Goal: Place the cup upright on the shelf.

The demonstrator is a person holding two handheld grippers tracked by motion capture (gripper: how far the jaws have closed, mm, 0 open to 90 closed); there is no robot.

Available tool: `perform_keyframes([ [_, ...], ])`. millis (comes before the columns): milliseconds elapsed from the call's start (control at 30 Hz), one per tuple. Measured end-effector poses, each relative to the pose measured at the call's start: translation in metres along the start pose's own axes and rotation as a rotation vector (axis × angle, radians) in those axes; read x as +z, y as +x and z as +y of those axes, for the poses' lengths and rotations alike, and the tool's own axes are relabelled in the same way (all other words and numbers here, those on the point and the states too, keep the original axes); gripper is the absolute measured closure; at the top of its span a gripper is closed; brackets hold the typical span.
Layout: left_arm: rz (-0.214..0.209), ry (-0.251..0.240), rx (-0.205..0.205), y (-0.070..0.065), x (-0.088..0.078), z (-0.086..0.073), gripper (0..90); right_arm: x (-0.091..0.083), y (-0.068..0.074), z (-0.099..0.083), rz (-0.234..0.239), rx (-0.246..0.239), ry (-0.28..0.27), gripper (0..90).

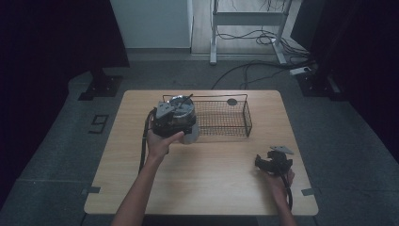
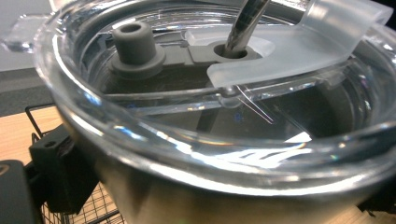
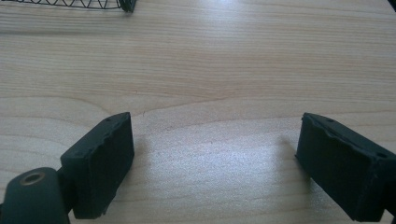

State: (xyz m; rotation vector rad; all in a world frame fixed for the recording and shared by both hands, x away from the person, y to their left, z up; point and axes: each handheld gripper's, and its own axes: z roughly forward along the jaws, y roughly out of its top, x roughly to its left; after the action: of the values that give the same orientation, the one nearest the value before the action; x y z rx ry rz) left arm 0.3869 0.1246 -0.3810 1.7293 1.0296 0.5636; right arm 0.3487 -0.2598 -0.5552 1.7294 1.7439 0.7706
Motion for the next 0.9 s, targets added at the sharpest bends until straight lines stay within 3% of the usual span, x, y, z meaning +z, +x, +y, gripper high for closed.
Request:
perform_keyframes([
  [633,0.022,0.006,-0.023,0.013,0.007,0.008,4.0,0.000,0.000,0.000,-0.001,0.000,-0.001,11.2],
  [900,0.023,0.008,-0.054,0.020,0.015,0.011,4.0,0.000,0.000,0.000,-0.004,0.001,-0.003,11.5],
])
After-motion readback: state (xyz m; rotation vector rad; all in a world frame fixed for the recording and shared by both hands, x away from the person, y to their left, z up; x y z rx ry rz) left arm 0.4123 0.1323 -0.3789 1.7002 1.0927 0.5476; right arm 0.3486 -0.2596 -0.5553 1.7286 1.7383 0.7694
